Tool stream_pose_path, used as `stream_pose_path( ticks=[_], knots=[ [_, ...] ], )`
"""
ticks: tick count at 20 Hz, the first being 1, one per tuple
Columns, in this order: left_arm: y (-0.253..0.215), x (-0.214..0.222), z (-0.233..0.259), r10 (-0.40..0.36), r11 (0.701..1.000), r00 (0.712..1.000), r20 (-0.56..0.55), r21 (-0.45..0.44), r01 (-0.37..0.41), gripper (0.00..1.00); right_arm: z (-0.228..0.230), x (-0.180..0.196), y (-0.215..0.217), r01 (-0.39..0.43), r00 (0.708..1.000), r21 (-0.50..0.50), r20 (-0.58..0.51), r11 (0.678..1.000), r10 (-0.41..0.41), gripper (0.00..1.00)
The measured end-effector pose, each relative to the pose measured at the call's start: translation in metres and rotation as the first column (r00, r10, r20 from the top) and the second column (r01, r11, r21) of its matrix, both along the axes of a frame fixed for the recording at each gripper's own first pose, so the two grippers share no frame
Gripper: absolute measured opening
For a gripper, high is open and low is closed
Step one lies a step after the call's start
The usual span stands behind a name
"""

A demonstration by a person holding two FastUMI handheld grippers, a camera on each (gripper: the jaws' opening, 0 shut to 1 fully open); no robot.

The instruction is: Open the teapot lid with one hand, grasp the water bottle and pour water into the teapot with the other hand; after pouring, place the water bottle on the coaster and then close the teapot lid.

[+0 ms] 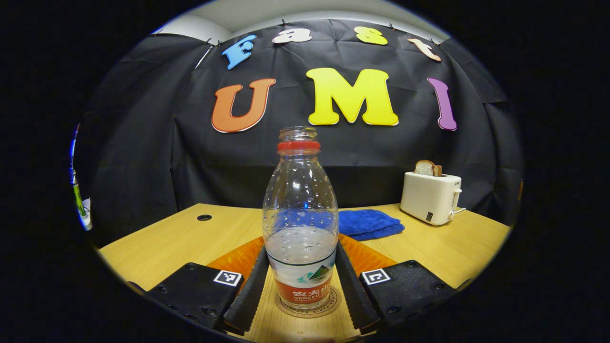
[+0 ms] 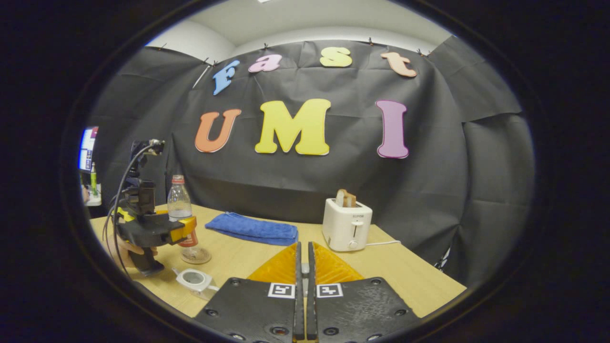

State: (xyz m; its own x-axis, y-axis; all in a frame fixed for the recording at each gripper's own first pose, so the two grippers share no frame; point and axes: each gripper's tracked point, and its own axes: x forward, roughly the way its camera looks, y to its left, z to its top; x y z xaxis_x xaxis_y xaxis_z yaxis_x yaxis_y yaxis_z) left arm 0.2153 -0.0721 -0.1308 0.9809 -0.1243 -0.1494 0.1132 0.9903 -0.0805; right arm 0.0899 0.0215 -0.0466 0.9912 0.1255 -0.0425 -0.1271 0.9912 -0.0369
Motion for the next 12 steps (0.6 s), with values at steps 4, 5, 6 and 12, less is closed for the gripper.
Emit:
stream_pose_path(
  ticks=[4, 5, 6, 12],
  knots=[
    [-0.004, 0.003, -0.006, -0.004, 1.000, 1.000, -0.009, -0.001, 0.004, 0.77, -0.001, 0.001, 0.000, 0.002, 1.000, -0.001, 0.000, 1.000, -0.002, 0.02],
    [-0.005, 0.002, -0.007, -0.009, 1.000, 1.000, -0.008, 0.008, 0.009, 0.77, -0.001, 0.001, 0.001, 0.000, 1.000, -0.001, 0.000, 1.000, 0.000, 0.02],
    [-0.007, 0.003, -0.007, -0.014, 1.000, 1.000, -0.007, 0.017, 0.014, 0.78, -0.001, 0.002, 0.002, -0.001, 1.000, -0.001, 0.000, 1.000, 0.001, 0.02],
    [-0.011, 0.003, -0.018, -0.019, 0.998, 0.999, -0.046, 0.057, 0.021, 0.80, 0.000, 0.000, 0.004, -0.006, 1.000, -0.009, 0.004, 1.000, 0.006, 0.02]
  ],
)
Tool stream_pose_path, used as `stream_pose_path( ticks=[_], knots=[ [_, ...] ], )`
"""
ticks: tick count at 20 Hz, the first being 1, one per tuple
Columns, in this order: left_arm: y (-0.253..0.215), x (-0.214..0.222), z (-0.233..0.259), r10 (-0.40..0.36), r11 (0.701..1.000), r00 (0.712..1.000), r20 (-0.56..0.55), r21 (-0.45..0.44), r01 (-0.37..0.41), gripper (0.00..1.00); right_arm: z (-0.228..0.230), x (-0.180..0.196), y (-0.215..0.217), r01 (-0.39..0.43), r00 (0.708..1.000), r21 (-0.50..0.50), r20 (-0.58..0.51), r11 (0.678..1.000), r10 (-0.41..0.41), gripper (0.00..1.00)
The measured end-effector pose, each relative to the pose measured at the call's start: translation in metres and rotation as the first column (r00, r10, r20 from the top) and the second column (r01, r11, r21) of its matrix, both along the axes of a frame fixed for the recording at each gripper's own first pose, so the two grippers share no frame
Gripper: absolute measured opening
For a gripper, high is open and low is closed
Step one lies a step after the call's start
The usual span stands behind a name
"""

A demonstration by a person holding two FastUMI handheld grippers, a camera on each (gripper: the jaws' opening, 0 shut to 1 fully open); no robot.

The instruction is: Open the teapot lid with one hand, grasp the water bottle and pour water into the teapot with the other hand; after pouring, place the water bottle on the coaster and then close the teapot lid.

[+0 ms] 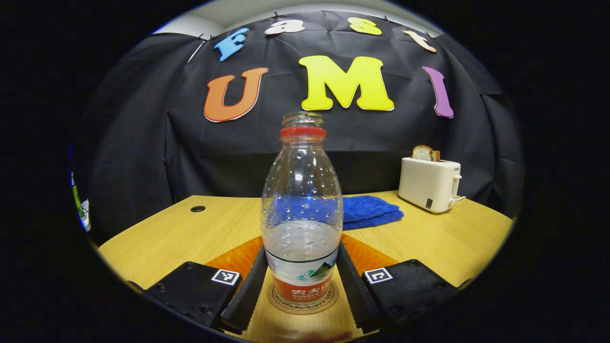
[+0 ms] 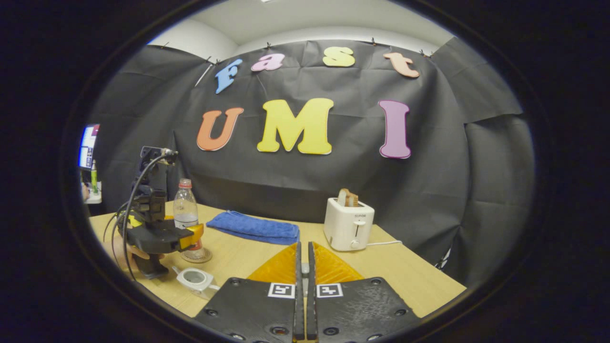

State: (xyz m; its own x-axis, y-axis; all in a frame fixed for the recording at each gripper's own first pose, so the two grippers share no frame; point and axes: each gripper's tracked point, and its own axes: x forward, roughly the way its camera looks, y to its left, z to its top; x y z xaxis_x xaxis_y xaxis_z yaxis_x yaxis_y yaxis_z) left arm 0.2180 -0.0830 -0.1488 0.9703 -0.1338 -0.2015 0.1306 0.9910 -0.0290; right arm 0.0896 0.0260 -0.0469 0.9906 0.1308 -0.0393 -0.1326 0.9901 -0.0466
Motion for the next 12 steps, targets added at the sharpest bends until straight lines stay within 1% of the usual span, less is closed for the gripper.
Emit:
stream_pose_path(
  ticks=[2, 4, 5, 9, 12],
  knots=[
    [0.001, -0.002, 0.004, 0.007, 1.000, 1.000, 0.008, 0.001, -0.007, 0.82, -0.001, 0.001, -0.001, 0.002, 1.000, 0.000, -0.002, 1.000, -0.002, 0.02],
    [0.001, -0.004, 0.011, 0.006, 1.000, 1.000, 0.028, 0.003, -0.006, 0.88, -0.003, 0.003, -0.001, 0.002, 1.000, 0.002, -0.007, 1.000, -0.002, 0.02],
    [0.000, -0.005, 0.014, 0.001, 1.000, 1.000, 0.031, 0.007, -0.001, 0.94, -0.003, 0.002, 0.000, 0.002, 1.000, 0.002, -0.008, 1.000, -0.002, 0.02],
    [-0.002, -0.017, 0.027, -0.012, 1.000, 0.999, 0.043, 0.012, 0.012, 0.94, -0.003, 0.000, 0.004, -0.006, 1.000, 0.000, -0.006, 1.000, 0.006, 0.03],
    [0.002, -0.030, 0.036, -0.011, 0.999, 0.999, 0.038, 0.039, 0.010, 0.94, -0.006, -0.001, 0.013, -0.020, 1.000, -0.004, -0.010, 1.000, 0.020, 0.02]
  ],
)
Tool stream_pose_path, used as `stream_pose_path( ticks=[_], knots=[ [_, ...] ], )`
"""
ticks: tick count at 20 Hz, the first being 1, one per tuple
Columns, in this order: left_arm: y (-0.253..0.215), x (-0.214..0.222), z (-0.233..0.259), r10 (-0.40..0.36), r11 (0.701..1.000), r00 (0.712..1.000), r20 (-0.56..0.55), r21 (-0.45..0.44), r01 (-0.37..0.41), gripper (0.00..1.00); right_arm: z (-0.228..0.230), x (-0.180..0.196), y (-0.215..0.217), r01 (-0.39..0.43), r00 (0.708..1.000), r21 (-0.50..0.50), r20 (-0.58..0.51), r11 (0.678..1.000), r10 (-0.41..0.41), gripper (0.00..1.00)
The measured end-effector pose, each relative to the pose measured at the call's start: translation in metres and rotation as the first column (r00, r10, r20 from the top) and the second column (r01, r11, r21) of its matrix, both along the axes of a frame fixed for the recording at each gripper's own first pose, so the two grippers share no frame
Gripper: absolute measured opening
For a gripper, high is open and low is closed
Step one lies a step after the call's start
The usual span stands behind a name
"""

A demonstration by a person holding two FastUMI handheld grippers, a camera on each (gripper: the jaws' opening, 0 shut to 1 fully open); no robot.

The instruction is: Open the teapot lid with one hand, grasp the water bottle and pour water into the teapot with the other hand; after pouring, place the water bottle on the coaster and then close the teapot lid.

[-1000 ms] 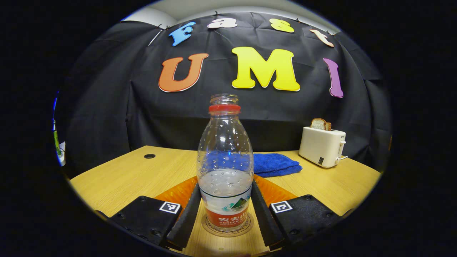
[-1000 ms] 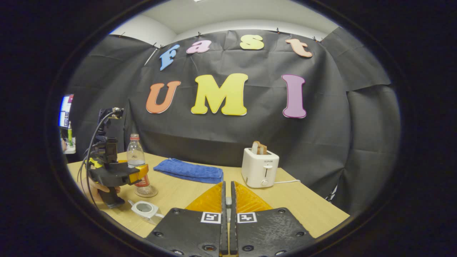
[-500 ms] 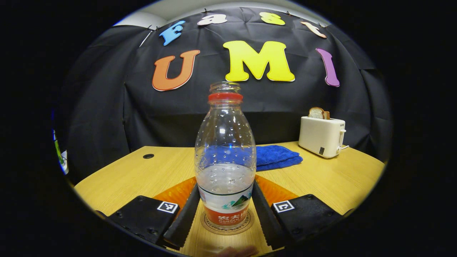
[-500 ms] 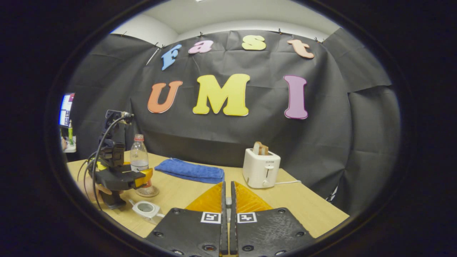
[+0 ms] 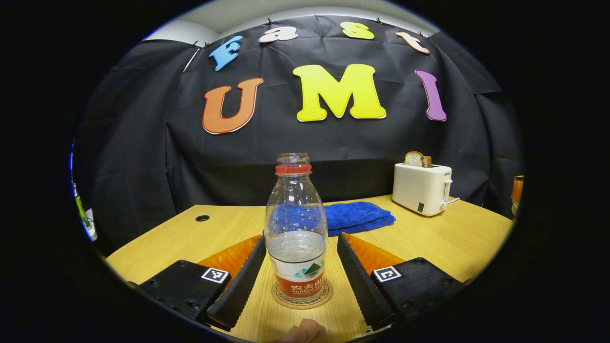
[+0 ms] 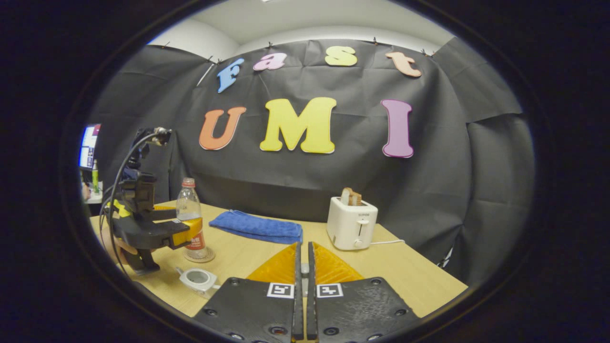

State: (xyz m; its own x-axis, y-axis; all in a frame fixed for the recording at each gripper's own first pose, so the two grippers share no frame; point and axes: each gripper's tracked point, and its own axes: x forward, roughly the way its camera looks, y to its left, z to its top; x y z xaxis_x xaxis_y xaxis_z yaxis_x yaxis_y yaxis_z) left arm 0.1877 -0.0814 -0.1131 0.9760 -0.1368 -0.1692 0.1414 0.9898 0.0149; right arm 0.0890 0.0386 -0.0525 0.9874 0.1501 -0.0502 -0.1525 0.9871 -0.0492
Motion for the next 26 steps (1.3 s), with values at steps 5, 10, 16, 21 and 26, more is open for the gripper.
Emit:
stream_pose_path(
  ticks=[5, 10, 16, 21, 26],
  knots=[
    [0.010, -0.031, 0.026, 0.002, 1.000, 0.999, 0.036, -0.010, -0.001, 0.94, -0.017, 0.004, 0.024, -0.037, 0.999, -0.019, -0.029, 0.999, 0.036, 0.02],
    [0.031, -0.080, 0.036, 0.029, 1.000, 0.999, 0.031, -0.001, -0.029, 0.94, -0.043, 0.009, 0.051, -0.055, 0.995, -0.041, -0.085, 0.998, 0.051, 0.02],
    [0.064, -0.119, 0.032, 0.073, 0.997, 0.997, 0.006, -0.018, -0.073, 0.94, -0.065, 0.002, 0.090, -0.102, 0.987, -0.037, -0.132, 0.994, 0.096, 0.04],
    [0.085, -0.135, 0.034, 0.071, 0.997, 0.997, -0.001, -0.011, -0.071, 0.94, -0.066, -0.008, 0.120, -0.150, 0.985, -0.035, -0.090, 0.988, 0.146, 0.04],
    [0.098, -0.142, 0.042, 0.067, 0.997, 0.998, 0.004, -0.036, -0.066, 0.94, -0.063, -0.009, 0.148, -0.195, 0.979, 0.021, -0.050, 0.981, 0.196, 0.04]
  ],
)
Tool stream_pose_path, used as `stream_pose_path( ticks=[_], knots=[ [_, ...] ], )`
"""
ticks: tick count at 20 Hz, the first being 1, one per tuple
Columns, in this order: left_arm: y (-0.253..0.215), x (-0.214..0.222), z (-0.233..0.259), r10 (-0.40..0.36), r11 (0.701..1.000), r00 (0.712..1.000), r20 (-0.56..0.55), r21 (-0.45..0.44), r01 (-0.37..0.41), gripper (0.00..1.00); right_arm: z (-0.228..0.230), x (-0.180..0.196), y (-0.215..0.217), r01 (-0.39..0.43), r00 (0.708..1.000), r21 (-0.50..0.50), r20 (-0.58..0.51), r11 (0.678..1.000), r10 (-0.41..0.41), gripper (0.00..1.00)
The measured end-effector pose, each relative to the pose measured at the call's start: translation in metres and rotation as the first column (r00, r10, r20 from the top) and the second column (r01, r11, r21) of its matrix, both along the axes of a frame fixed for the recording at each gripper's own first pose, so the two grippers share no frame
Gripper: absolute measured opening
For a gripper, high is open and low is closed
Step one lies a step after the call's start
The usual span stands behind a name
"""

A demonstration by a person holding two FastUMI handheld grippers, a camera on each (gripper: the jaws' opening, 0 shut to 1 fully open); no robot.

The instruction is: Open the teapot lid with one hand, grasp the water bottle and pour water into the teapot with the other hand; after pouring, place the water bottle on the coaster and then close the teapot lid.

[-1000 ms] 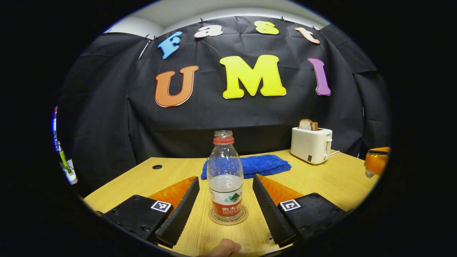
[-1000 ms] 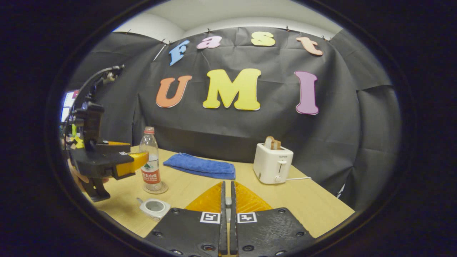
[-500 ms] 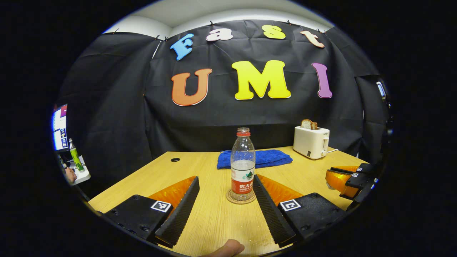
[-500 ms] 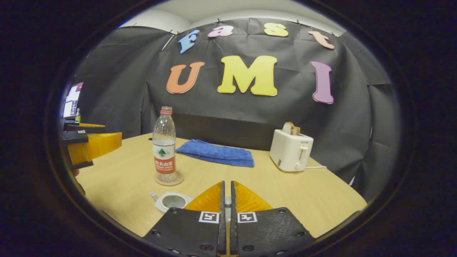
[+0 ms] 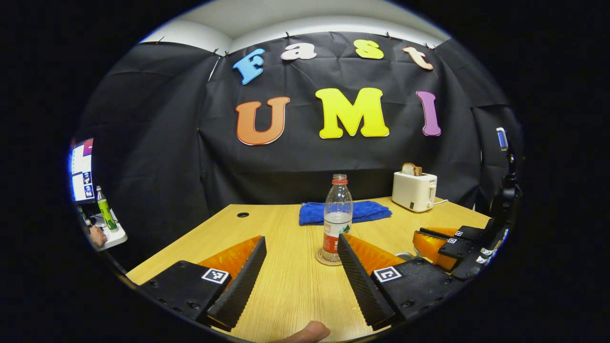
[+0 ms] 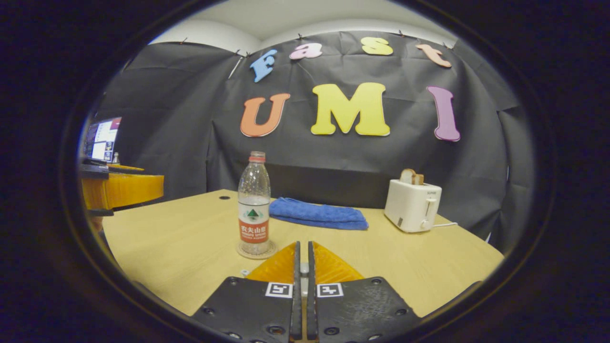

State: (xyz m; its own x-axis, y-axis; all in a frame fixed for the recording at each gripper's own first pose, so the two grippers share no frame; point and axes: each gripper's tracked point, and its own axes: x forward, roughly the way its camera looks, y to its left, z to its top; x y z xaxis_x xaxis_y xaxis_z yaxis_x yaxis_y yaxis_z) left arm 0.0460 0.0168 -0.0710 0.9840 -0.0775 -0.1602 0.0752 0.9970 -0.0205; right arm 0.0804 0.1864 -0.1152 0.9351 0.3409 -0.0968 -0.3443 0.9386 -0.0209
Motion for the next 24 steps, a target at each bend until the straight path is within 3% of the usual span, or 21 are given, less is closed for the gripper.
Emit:
stream_pose_path(
  ticks=[3, 6, 10, 13, 20, 23, 24],
  knots=[
    [-0.004, -0.005, 0.006, -0.031, 0.999, 0.999, 0.006, -0.026, 0.031, 0.94, -0.003, 0.002, 0.014, -0.032, 0.999, -0.015, 0.015, 0.999, 0.032, 0.04],
    [0.007, -0.005, 0.003, -0.020, 1.000, 1.000, -0.009, 0.002, 0.020, 0.94, -0.011, 0.005, 0.025, -0.072, 0.997, 0.000, -0.008, 0.997, 0.072, 0.04],
    [0.028, -0.004, 0.004, 0.028, 0.999, 1.000, -0.011, 0.021, -0.028, 0.94, -0.023, 0.012, 0.023, -0.061, 0.997, -0.002, -0.042, 0.998, 0.060, 0.05],
    [0.023, -0.006, 0.004, -0.008, 1.000, 1.000, -0.022, -0.002, 0.008, 0.94, -0.023, 0.012, 0.024, -0.054, 0.998, -0.006, -0.041, 0.999, 0.053, 0.04],
    [0.026, -0.005, -0.007, -0.010, 1.000, 0.998, -0.060, 0.012, 0.011, 0.94, -0.018, 0.006, 0.030, -0.059, 0.998, -0.044, -0.014, 0.997, 0.059, 0.07],
    [0.024, -0.006, -0.007, -0.017, 1.000, 0.998, -0.063, 0.008, 0.017, 0.94, -0.015, 0.004, 0.029, -0.063, 0.998, -0.051, 0.001, 0.997, 0.063, 0.05],
    [0.023, -0.007, -0.007, -0.020, 1.000, 0.998, -0.061, 0.009, 0.020, 0.94, -0.013, 0.002, 0.028, -0.066, 0.998, -0.052, 0.006, 0.996, 0.066, 0.17]
  ],
)
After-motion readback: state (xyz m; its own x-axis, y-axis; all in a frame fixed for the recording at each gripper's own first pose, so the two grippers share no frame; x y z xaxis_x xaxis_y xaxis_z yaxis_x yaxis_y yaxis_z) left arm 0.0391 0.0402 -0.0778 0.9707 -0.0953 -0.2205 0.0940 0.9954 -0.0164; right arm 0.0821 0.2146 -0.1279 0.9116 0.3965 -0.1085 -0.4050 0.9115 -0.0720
